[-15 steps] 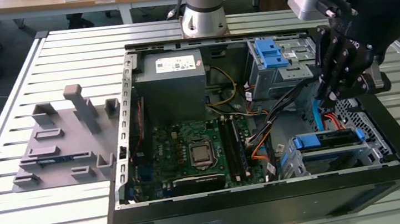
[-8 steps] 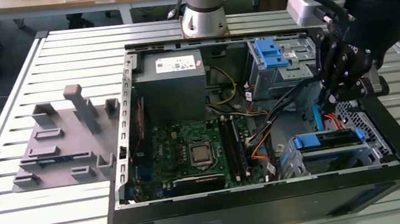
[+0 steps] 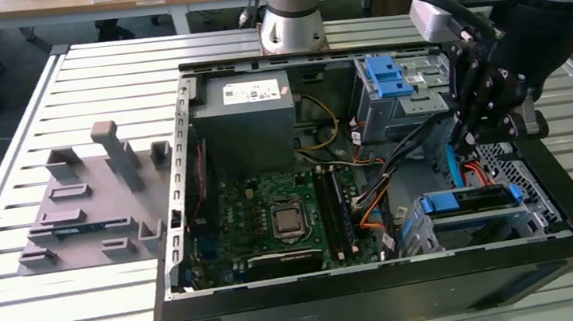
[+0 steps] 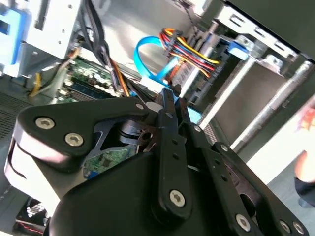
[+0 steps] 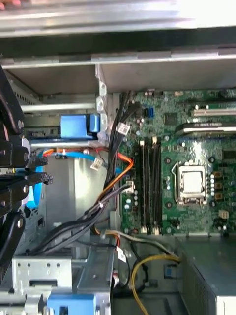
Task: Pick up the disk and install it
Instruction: 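Insert the second disk wire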
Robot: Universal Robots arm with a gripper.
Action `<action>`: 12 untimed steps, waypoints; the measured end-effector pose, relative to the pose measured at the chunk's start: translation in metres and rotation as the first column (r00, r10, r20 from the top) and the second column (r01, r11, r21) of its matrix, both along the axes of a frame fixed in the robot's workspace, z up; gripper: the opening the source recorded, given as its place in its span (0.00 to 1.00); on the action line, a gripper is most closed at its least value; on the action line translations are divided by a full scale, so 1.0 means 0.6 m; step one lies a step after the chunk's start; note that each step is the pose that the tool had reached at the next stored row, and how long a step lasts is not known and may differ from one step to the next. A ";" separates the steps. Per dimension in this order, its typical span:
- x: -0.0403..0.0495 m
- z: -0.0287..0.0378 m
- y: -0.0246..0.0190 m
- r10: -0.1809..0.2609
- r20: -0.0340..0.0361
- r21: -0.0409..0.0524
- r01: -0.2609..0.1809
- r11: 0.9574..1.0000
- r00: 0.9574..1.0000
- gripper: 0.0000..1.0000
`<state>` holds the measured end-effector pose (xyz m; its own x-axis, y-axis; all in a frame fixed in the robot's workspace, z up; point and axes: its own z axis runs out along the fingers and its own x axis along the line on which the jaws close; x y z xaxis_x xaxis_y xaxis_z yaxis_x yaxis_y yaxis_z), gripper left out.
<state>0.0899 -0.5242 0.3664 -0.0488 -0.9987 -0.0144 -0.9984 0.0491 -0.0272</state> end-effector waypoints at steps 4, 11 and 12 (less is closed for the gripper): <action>0.000 -0.007 -0.0027 0.000 0.000 0.005 0.000 1.000 1.000 0.16; 0.000 -0.019 -0.0304 0.000 0.000 0.006 0.000 1.000 1.000 0.16; 0.000 -0.022 -0.0338 0.000 0.000 0.006 0.000 1.000 1.000 0.16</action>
<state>0.0899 -0.5445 0.3534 -0.0488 -0.9986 -0.0199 -0.9984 0.0493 -0.0270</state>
